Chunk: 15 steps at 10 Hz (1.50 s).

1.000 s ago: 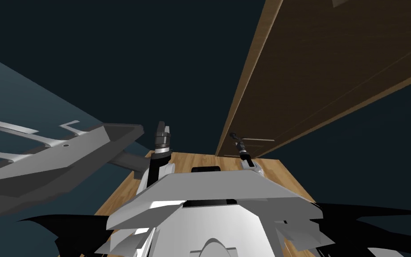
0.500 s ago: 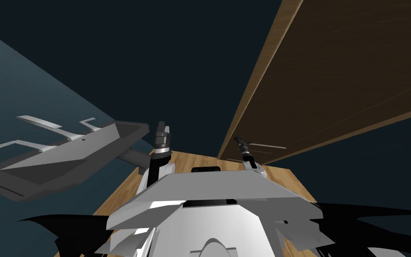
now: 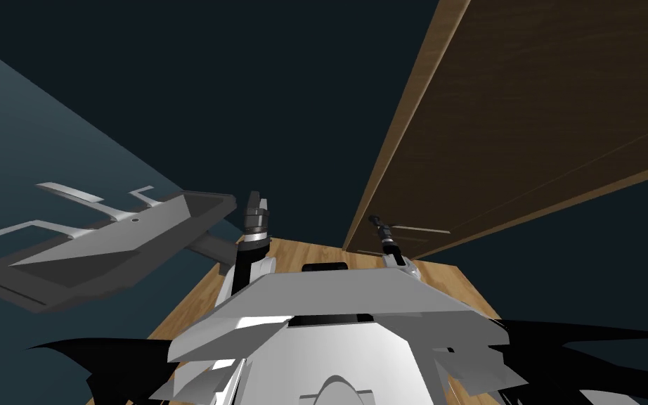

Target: Pull the door open

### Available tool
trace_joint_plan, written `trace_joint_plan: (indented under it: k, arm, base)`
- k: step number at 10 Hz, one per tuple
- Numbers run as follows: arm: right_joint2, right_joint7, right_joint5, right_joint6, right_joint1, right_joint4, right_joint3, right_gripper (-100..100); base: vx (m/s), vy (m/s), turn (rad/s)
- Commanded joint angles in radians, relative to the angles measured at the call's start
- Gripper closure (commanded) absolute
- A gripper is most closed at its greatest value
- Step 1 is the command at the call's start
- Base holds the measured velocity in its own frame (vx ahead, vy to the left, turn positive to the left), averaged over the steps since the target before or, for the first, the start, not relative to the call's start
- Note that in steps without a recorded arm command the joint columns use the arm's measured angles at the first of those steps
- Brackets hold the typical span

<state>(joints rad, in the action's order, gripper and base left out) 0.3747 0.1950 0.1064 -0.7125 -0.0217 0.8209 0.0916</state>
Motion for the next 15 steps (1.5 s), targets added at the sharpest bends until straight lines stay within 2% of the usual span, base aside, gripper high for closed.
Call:
trace_joint_plan:
  k: [1,3,9,10,11,15]
  arm:
    - [0.013,0.016,-0.003,-0.013,-0.011,0.003,-0.011,100]
    - [0.027,0.033,-0.007,-0.025,-0.023,0.006,-0.023,100]
    - [0.089,0.11,-0.023,-0.084,-0.076,0.021,-0.077,100]
    - [0.08,0.103,-0.022,-0.077,-0.069,0.017,-0.075,100]
    - [0.093,0.121,-0.026,-0.102,-0.088,0.017,-0.088,100]
    - [0.136,0.162,-0.033,-0.169,-0.134,0.018,-0.112,100]
  base:
    - [-0.107,-0.046,0.1]
    - [-0.17,-0.057,0.14]
    - [-0.212,-0.062,0.131]
    - [-0.118,-0.029,0.044]
    - [-0.131,-0.029,0.128]
    - [-0.208,-0.076,0.158]
